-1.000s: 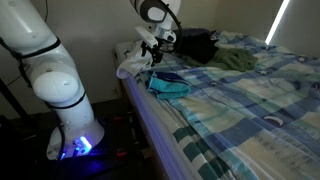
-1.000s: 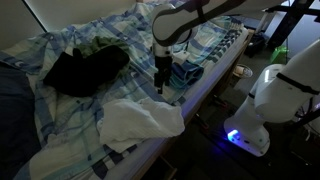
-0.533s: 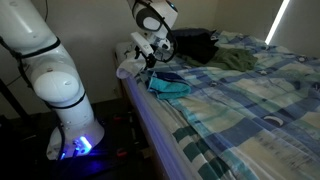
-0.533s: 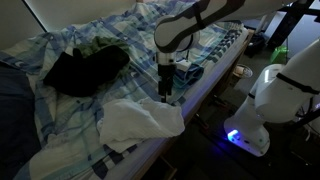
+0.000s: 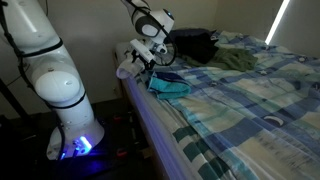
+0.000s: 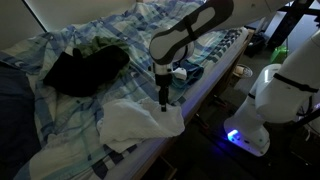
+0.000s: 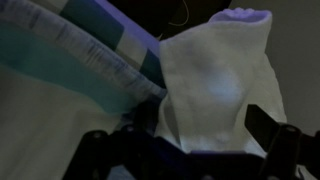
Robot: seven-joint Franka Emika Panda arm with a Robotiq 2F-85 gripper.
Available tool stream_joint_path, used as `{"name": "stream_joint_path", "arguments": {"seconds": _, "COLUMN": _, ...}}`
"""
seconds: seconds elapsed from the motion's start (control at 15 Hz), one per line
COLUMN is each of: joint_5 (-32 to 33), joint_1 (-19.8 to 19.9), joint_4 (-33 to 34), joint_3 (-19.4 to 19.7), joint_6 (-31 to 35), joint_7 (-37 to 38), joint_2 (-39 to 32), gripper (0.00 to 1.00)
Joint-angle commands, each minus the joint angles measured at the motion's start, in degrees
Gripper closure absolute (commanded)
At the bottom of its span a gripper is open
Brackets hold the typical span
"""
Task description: Move the white cloth to the right side of the bed
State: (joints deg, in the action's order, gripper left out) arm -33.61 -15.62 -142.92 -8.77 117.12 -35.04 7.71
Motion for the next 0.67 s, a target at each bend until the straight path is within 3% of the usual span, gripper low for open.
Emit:
{"name": "stream_joint_path", "arguments": {"seconds": 0.0, "joint_5": 0.43, "joint_1": -0.91, "joint_4": 1.93, "joint_3": -2.41, "joint_6": 3.27, "joint_7": -3.22, "joint_2": -4.06, "gripper": 0.0}}
{"name": "stream_joint_path", "arguments": {"seconds": 0.2, "joint_5": 0.47, "joint_1": -1.24, "joint_4": 2.52, "joint_3": -4.17, "joint_6": 4.75, "joint_7": -4.06, "joint_2": -5.51, "gripper": 0.03}}
{"name": "stream_joint_path", "arguments": {"seconds": 0.27, "joint_5": 0.76, "joint_1": -1.27, "joint_4": 2.61, "joint_3": -4.6, "joint_6": 4.85, "joint_7": -3.72, "joint_2": -5.4, "gripper": 0.26}}
{"name": "stream_joint_path", "arguments": {"seconds": 0.4, "joint_5": 1.65, "joint_1": -1.2, "joint_4": 2.65, "joint_3": -5.07, "joint_6": 4.36, "joint_7": -2.68, "joint_2": -4.3, "gripper": 0.31}}
{"name": "stream_joint_path", "arguments": {"seconds": 0.6, "joint_5": 3.07, "joint_1": -1.09, "joint_4": 2.64, "joint_3": -5.22, "joint_6": 3.96, "joint_7": -1.44, "joint_2": -2.02, "gripper": 0.54}}
